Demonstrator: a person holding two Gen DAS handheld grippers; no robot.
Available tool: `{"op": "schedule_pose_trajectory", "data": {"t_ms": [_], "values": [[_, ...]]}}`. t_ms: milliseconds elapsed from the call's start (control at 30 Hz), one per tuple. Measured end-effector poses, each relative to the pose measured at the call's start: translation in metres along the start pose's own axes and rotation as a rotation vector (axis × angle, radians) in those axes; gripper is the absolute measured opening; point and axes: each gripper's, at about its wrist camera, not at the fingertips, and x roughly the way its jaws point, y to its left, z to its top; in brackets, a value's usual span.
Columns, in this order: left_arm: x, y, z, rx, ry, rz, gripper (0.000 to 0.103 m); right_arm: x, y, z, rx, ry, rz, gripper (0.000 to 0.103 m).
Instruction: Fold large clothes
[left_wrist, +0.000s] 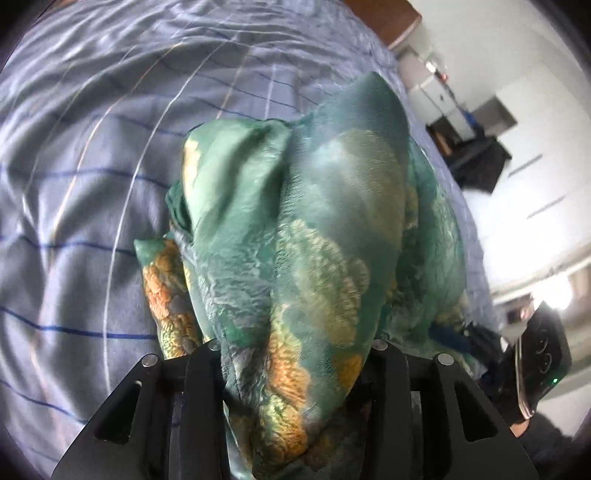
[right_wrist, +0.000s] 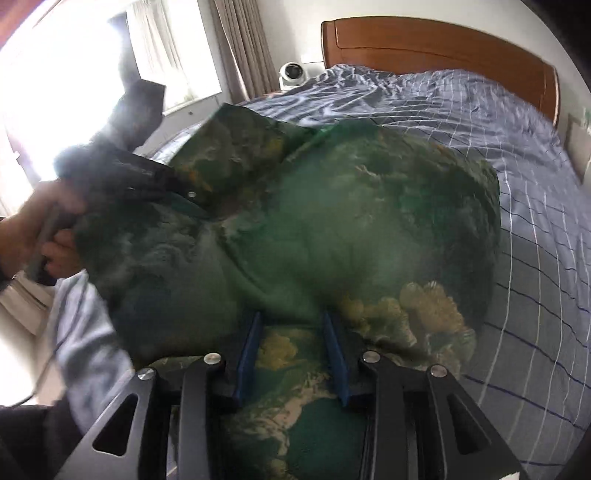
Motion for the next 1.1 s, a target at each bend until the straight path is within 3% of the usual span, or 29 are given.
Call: {"op": "schedule_pose_trajectory", "data": {"t_ms": [167,233,300,433,600,900,1067,1100], "values": [[0.007,-0.006,0.009,0.011,0.001,0.005,0.042,0.001,-0.003,0.012,0.012,0.037,0.016,0.034],[0.007,-0.010,0.012,0.015,0.001,0.006,0.042,-0.022,-0.010,0.021,0.053,0.023,0.076,0.034],[0.006,-0.006,0.009,0.019,-0.004,0.004,0.043,-0.067,-0.019,0.024,0.118,-0.048,0.115,0.034],[0.011,0.003,0.010,-0.005,-0.012,-0.029,0.043,-0.107,-0.020,0.007,0.090,-0.055,0.054,0.034],[0.004,0.000,-0.001,0.025,-0.021,-0.007,0.044,-0.072,-0.004,-0.019,0.021,0.087,-0.010,0.034],[0.001,0.002,-0.006,-0.014,-0.033,-0.002,0.048,-0.060,-0.007,-0.029,0.045,0.088,-0.054,0.034],[-0.031,0.003,-0.011,-0.057,-0.062,-0.064,0.065,-0.099,-0.001,-0.026,0.074,0.007,-0.087,0.044],[-0.037,0.005,-0.012,-0.061,-0.072,-0.062,0.068,-0.111,-0.001,-0.028,0.088,-0.009,-0.083,0.055]]}}
